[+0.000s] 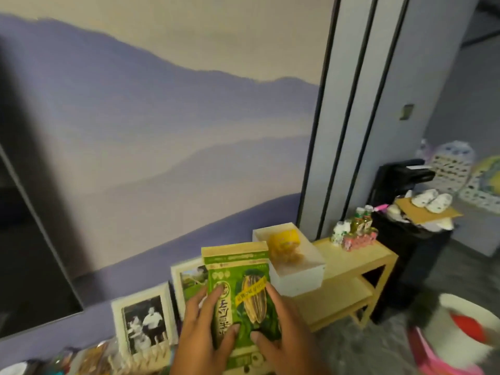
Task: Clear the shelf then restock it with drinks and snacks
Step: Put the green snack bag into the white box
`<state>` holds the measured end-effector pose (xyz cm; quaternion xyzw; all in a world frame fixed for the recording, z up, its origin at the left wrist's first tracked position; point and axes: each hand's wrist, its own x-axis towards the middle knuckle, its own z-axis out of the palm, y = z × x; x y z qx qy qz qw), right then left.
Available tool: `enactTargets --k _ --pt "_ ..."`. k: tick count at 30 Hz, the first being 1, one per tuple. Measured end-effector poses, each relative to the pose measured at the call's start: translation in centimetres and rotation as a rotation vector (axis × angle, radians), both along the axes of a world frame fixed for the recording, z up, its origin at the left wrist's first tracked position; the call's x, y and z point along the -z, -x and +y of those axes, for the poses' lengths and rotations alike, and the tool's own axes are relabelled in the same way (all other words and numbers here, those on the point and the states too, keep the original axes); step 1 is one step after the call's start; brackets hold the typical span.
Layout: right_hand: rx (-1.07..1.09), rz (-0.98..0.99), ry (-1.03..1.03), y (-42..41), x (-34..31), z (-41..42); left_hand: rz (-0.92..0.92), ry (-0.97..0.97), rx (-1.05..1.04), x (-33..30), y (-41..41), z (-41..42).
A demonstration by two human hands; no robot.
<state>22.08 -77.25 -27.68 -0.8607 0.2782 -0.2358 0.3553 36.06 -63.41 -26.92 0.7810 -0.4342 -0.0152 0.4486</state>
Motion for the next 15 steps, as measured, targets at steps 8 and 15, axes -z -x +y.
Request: enactTargets --k 8,15 --pt "0.016 0.049 0.172 7.5 -3.9 -12.7 -0.197 -0.028 0.083 -3.8 6.9 -14.3" --pt "-0.028 0.17 0.179 10.7 -2.6 -23.0 -0.179 -0.196 -0.025 -2.8 11.1 -23.9"
